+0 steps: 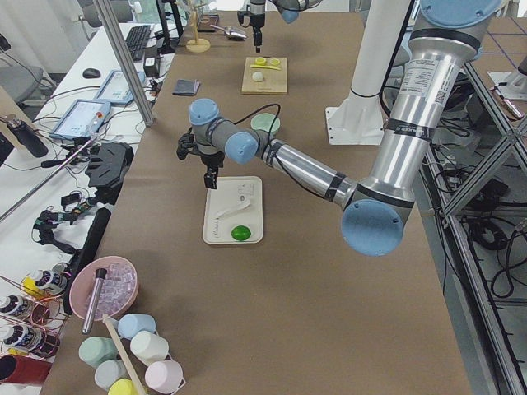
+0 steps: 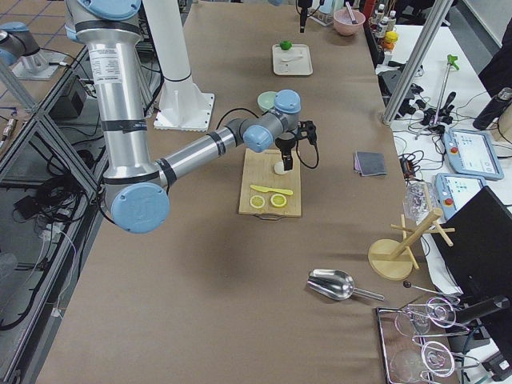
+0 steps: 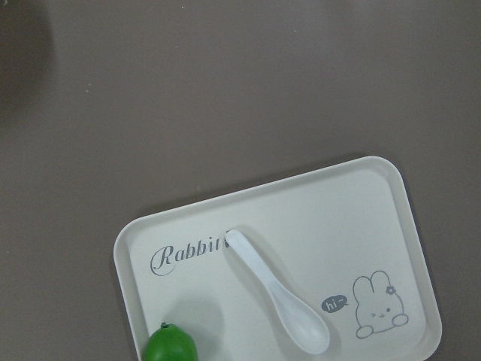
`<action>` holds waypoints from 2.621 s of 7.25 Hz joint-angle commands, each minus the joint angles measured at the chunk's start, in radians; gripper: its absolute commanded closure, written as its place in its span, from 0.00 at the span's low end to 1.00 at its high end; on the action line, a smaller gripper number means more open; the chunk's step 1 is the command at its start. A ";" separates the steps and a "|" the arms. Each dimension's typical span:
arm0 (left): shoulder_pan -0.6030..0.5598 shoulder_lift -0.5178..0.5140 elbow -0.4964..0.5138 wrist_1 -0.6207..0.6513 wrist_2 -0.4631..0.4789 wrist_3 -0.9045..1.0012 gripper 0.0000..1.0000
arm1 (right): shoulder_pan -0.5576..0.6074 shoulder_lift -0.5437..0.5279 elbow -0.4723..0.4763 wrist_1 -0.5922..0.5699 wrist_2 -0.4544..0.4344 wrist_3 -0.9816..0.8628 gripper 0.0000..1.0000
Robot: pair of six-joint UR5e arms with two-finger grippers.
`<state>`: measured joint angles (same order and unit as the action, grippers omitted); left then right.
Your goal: Put spoon and bun in bowl
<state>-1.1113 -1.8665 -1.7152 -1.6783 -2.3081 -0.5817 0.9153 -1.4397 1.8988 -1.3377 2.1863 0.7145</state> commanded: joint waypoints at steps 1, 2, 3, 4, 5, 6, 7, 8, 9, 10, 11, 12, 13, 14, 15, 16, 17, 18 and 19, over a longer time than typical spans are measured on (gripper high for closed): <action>0.083 -0.057 0.075 -0.061 0.055 -0.101 0.03 | -0.088 0.016 -0.036 0.002 -0.063 0.039 0.10; 0.087 -0.059 0.097 -0.087 0.055 -0.102 0.03 | -0.117 0.059 -0.093 0.020 -0.088 0.042 0.13; 0.088 -0.057 0.101 -0.093 0.056 -0.101 0.03 | -0.130 0.102 -0.162 0.046 -0.089 0.042 0.14; 0.094 -0.057 0.103 -0.093 0.056 -0.102 0.03 | -0.139 0.114 -0.194 0.069 -0.091 0.042 0.19; 0.097 -0.057 0.103 -0.093 0.056 -0.102 0.03 | -0.139 0.113 -0.195 0.071 -0.089 0.043 0.41; 0.103 -0.056 0.103 -0.093 0.056 -0.102 0.03 | -0.138 0.111 -0.185 0.071 -0.077 0.042 0.93; 0.114 -0.053 0.112 -0.096 0.073 -0.109 0.03 | -0.138 0.110 -0.187 0.071 -0.077 0.042 1.00; 0.119 -0.039 0.117 -0.104 0.087 -0.125 0.03 | -0.136 0.111 -0.179 0.071 -0.074 0.043 1.00; 0.140 -0.033 0.150 -0.115 0.120 -0.125 0.04 | -0.116 0.113 -0.140 0.060 -0.062 0.045 1.00; 0.140 -0.004 0.182 -0.167 0.125 -0.125 0.07 | -0.080 0.113 -0.124 0.058 -0.024 0.045 1.00; 0.140 0.003 0.240 -0.249 0.125 -0.130 0.08 | -0.054 0.123 -0.124 0.058 -0.011 0.045 1.00; 0.142 0.003 0.270 -0.265 0.125 -0.129 0.13 | -0.041 0.133 -0.124 0.058 0.001 0.045 1.00; 0.142 0.021 0.272 -0.270 0.125 -0.129 0.21 | -0.030 0.142 -0.110 0.057 0.007 0.045 1.00; 0.143 0.029 0.276 -0.285 0.125 -0.129 0.27 | -0.023 0.144 -0.098 0.057 0.019 0.051 1.00; 0.143 0.033 0.278 -0.288 0.125 -0.130 0.31 | -0.023 0.166 -0.101 0.057 0.021 0.075 1.00; 0.148 0.035 0.282 -0.288 0.125 -0.130 0.40 | -0.023 0.171 -0.099 0.057 0.021 0.079 1.00; 0.149 0.035 0.288 -0.293 0.125 -0.130 0.47 | -0.023 0.173 -0.099 0.057 0.021 0.079 1.00; 0.151 0.032 0.289 -0.297 0.124 -0.167 0.61 | -0.023 0.177 -0.096 0.057 0.021 0.080 1.00; 0.163 0.026 0.286 -0.308 0.124 -0.203 1.00 | -0.023 0.182 -0.096 0.057 0.021 0.080 1.00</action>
<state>-0.9584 -1.8352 -1.4284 -1.9759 -2.1838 -0.7447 0.8927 -1.2638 1.8012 -1.2808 2.2073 0.7935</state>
